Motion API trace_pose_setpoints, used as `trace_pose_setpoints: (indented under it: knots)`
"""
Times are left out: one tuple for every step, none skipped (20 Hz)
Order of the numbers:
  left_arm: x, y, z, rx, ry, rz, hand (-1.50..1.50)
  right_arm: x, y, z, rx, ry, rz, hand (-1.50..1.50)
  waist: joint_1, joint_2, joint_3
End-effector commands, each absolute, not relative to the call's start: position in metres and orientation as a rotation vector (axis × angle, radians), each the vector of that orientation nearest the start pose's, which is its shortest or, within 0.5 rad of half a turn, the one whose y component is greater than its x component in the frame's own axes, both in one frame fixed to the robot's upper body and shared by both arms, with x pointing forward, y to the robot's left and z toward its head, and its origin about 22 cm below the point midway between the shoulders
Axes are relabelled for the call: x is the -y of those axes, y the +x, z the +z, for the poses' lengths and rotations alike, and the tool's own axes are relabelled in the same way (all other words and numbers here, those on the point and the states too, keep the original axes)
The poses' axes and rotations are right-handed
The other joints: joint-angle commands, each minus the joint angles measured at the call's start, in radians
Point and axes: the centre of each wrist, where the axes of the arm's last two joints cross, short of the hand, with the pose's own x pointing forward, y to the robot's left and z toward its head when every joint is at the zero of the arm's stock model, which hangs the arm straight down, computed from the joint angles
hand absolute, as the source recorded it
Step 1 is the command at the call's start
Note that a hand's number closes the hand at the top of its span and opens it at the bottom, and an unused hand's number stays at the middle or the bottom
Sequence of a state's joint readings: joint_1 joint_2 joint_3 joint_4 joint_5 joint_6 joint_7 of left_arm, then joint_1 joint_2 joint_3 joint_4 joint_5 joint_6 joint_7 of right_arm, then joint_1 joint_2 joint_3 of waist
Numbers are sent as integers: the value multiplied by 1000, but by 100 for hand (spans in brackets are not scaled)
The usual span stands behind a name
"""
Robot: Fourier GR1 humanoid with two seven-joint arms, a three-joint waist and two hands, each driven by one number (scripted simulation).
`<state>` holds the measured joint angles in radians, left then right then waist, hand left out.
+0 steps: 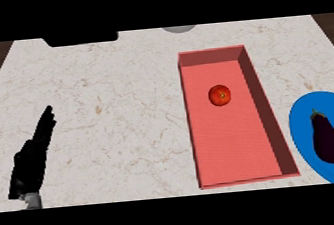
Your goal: Pick the tomato from the plate and place it in the cardboard box
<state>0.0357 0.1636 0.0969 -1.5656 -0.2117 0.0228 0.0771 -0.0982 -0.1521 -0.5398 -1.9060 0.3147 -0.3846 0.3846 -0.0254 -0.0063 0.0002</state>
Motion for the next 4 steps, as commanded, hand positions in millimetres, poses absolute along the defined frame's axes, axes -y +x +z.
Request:
trace_pose_setpoints:
  knots:
    - [-298,244,30,1450,400,-186,0,401,158,121,1592,-990,-569,-150,0,1,2]
    - [-295,224,-8,1433,407,-168,0,412,143,126,1608,-986,-544,-150,-2,1,1]
    - [-299,246,19,1433,413,-183,0,404,135,129,1579,-964,-545,-150,6,3,0]
    - [-307,233,24,1434,407,-194,0,421,124,117,1587,-979,-537,-150,9,2,1]
